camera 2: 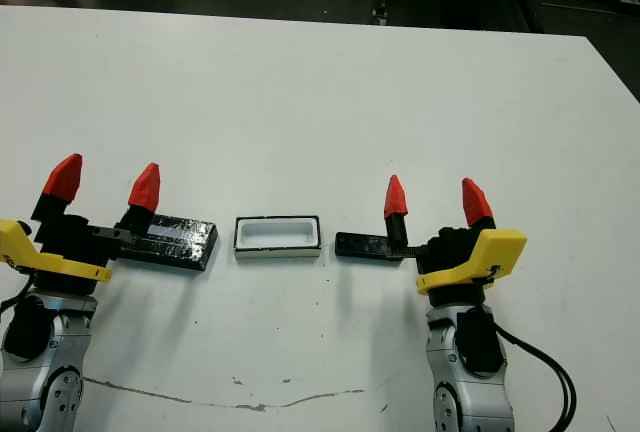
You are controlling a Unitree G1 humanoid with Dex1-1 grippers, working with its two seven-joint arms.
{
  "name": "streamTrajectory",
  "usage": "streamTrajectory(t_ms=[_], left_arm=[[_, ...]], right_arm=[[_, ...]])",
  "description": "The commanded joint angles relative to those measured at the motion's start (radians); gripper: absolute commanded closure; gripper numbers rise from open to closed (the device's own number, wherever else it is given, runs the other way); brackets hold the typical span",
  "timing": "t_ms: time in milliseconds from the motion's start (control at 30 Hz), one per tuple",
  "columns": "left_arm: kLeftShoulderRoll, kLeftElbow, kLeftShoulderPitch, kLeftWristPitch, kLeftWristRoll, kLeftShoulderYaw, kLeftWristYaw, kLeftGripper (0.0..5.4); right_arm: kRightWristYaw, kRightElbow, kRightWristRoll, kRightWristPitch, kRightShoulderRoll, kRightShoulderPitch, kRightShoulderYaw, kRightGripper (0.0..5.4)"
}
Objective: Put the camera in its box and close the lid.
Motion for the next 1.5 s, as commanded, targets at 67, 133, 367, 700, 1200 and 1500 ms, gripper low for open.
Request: streamTrajectory(t_ms=[67,133,367,700,1200,1500], left_arm=[[-0.008,0.013,0.008,-0.004,0.001,0.001,0.006,0.01],[-0.010,0.013,0.010,-0.005,0.003,0.002,0.007,0.01],[-0.014,0.010,0.015,-0.003,0.011,0.000,0.011,0.01],[-0.017,-0.002,0.020,0.003,0.018,-0.005,0.015,0.01],[-0.027,-0.006,0.015,0.004,0.017,-0.011,0.027,0.01],[-0.027,-0.003,0.012,0.007,0.004,-0.010,0.026,0.01]], right_arm=[[0.003,-0.010,0.005,-0.003,-0.010,0.012,-0.006,0.00],[0.007,-0.008,0.000,-0.006,-0.014,0.014,-0.005,0.00],[0.064,0.005,0.013,0.002,-0.071,-0.003,-0.024,0.00],[0.429,0.115,0.141,0.099,-0.497,-0.271,-0.185,0.00],[1.071,0.458,0.146,0.353,-0.787,-0.783,0.087,0.00],[1.278,0.551,0.045,0.380,-0.747,-0.896,0.278,0.00]])
